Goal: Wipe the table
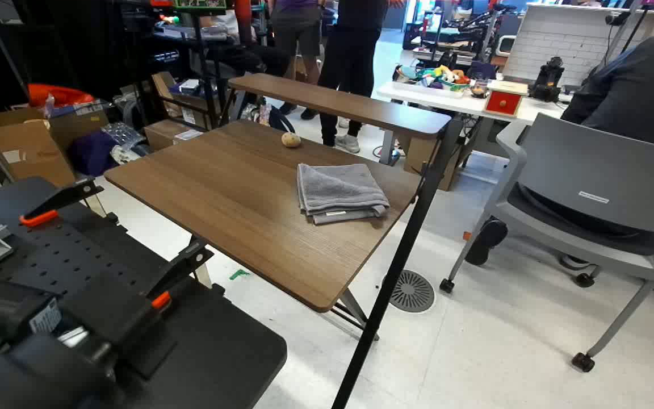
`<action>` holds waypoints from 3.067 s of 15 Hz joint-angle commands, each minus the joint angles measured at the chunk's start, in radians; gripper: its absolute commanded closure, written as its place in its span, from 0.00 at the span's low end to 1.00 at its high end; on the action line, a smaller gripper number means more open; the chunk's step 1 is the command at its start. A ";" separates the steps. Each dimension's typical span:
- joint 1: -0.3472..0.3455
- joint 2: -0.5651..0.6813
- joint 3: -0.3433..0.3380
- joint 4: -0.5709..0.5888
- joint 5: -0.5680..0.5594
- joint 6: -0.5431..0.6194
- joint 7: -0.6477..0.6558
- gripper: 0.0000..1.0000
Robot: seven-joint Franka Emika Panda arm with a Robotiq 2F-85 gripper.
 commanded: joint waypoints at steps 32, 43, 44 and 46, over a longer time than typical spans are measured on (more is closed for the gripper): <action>0.240 0.278 0.084 -0.211 1.157 0.880 -0.873 0.00; 0.343 0.885 0.060 0.332 1.980 0.819 -1.379 0.00; 0.310 0.768 0.109 0.220 1.882 0.840 -1.310 0.00; 0.312 0.824 0.104 0.253 1.894 0.834 -1.319 0.00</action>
